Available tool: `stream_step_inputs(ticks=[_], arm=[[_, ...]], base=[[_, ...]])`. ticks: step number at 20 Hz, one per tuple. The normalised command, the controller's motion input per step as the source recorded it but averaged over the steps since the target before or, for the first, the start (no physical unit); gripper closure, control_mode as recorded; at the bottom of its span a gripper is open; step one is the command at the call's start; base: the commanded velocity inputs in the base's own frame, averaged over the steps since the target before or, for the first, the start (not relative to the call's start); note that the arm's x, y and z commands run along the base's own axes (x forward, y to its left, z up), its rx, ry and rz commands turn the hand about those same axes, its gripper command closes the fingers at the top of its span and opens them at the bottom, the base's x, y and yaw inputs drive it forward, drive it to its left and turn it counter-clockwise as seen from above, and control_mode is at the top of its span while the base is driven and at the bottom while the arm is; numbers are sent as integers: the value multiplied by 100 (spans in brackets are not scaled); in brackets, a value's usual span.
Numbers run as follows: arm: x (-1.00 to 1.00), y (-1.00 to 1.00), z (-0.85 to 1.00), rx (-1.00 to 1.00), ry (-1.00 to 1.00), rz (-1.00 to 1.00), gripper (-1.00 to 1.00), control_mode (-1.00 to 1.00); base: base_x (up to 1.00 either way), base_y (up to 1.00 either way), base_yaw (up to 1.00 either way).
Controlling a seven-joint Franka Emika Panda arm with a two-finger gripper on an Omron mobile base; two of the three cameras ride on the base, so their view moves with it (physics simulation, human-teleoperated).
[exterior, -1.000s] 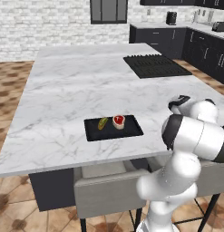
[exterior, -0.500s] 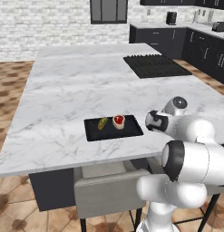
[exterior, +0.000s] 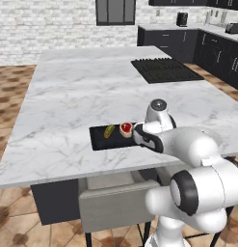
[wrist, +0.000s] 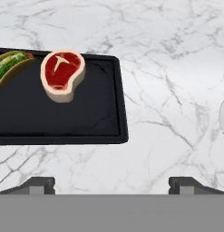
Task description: Create a steak meal by picking up the steak and asparagus from the tray and placing them on the plate. Leave the tacos on the tray.
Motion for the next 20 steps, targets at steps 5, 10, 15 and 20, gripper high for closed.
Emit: stream_step_inputs(ticks=[5, 10, 15, 20], arm=[[9, 60, 0, 0, 12, 0, -100, -100], [29, 14, -2, 5, 10, 0, -100, -100], [34, 0, -13, 11, 2, 0, -100, -100], [22, 0, -34, 9, 0, 0, -100, -100]], base=[[0, 0, 0], [0, 0, 0], [0, 0, 0], [0, 0, 0]])
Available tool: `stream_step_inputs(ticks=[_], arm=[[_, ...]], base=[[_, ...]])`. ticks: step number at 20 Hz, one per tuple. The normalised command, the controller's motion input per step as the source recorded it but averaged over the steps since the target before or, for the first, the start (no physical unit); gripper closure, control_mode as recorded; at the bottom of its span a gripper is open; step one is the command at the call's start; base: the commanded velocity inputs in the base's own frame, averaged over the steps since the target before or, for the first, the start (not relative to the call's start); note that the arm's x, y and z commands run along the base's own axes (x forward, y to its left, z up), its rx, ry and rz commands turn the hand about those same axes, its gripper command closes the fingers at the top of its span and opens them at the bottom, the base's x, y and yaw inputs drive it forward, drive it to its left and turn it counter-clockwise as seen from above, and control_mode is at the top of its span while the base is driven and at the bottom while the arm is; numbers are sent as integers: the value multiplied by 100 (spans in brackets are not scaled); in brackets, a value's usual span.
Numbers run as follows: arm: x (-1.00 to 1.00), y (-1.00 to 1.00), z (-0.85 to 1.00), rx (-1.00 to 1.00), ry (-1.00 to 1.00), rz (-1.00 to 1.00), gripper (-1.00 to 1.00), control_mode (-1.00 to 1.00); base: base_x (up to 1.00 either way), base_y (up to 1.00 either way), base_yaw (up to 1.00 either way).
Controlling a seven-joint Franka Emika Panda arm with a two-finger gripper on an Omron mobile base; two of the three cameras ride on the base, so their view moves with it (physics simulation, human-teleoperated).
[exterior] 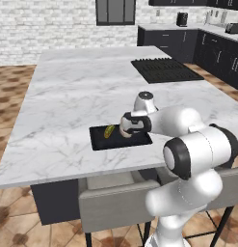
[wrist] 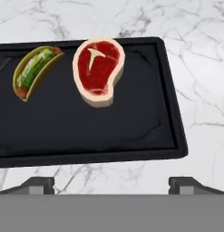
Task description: Create a steak meal by picking up the steak and asparagus from the tray and placing them on the plate. Leave the tacos on the tray.
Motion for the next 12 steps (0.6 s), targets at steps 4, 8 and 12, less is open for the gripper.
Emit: stream_step_inputs(ticks=[4, 8, 12], arm=[[14, 0, -38, 3, 0, 0, -100, -100], [29, 2, -24, 0, 0, 0, -100, -100], [35, 4, -23, 0, 0, 0, -100, -100]], base=[[0, 0, 0], [0, 0, 0], [0, 0, 0]])
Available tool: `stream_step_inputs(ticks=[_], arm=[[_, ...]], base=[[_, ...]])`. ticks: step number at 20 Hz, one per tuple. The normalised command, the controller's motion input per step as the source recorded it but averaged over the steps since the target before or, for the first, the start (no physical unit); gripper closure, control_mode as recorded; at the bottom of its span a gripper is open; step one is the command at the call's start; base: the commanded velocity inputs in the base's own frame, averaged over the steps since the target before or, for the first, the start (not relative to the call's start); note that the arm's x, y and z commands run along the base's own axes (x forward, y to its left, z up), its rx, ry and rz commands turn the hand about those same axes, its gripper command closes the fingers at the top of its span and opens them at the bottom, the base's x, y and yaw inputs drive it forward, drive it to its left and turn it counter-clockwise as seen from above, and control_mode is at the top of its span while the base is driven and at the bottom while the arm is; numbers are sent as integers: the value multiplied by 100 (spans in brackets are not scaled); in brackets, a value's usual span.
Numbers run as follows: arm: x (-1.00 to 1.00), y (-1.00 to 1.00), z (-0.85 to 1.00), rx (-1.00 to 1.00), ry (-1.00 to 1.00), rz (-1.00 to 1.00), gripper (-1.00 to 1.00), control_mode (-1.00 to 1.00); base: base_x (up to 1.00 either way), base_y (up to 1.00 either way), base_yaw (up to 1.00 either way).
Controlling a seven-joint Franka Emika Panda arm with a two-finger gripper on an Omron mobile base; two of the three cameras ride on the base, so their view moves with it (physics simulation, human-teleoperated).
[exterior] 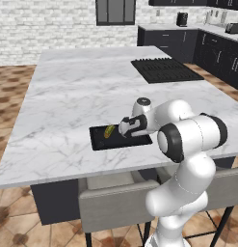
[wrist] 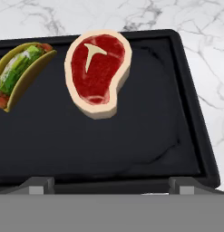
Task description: Create a steak meal by picking up the steak and asparagus from the tray and placing them on the plate. Leave the tacos on the tray.
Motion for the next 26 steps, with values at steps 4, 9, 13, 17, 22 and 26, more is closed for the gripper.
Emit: stream_step_inputs(ticks=[4, 9, 13, 17, 22, 26], arm=[[37, 9, -22, 0, 0, 0, -100, -100], [37, 7, -18, 0, 0, 0, -100, -100], [37, 1, -11, 0, 1, 0, -100, -100], [34, 4, -19, 0, 2, 0, -100, -100], [29, 7, -20, 0, 2, 0, -100, -100], [19, 7, -20, 0, 1, 0, -100, -100]], base=[[0, 0, 0], [0, 0, 0], [0, 0, 0], [0, 0, 0], [0, 0, 0], [0, 0, 0]])
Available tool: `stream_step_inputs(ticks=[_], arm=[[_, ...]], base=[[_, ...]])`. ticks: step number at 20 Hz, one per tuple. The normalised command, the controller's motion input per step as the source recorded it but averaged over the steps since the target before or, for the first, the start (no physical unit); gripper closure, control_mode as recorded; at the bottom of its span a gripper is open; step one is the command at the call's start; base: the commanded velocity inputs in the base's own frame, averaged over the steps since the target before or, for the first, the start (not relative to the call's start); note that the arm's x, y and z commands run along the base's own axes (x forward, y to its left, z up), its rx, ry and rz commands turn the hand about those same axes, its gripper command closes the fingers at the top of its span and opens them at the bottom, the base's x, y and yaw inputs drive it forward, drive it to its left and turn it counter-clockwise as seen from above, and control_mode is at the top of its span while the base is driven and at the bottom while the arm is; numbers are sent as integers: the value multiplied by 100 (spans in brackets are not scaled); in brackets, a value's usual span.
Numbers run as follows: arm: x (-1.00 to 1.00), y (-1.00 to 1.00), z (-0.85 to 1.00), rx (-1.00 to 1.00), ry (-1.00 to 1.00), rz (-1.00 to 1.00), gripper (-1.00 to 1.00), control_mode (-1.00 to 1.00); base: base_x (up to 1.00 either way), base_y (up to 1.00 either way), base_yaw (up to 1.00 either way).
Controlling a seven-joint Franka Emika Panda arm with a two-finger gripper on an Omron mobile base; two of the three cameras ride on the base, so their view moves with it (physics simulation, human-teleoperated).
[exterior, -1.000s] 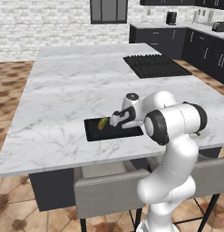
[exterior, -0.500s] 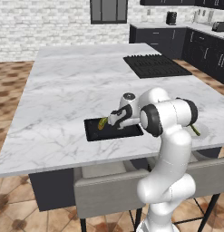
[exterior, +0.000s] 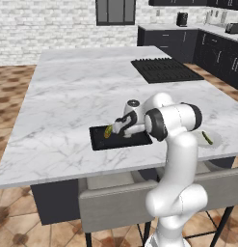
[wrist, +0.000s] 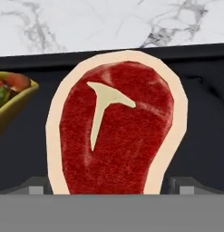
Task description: Create a steak meal by picking up the steak and asparagus from the tray and placing them on the plate. Leave the tacos on the tray.
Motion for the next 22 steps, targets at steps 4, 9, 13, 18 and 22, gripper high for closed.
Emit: stream_step_inputs(ticks=[4, 9, 13, 18, 22], arm=[[2, 5, -19, 0, 2, 0, 100, -100], [-1, 0, -3, 0, -3, 0, 100, -100], [-3, -1, 3, 1, -4, 0, 100, -100], [-24, -14, 61, 3, -8, 0, 100, -100], [-43, -15, 100, 1, -10, 0, 100, -100]], base=[[0, 0, 0], [0, 0, 0], [0, 0, 0], [0, 0, 0], [0, 0, 0]])
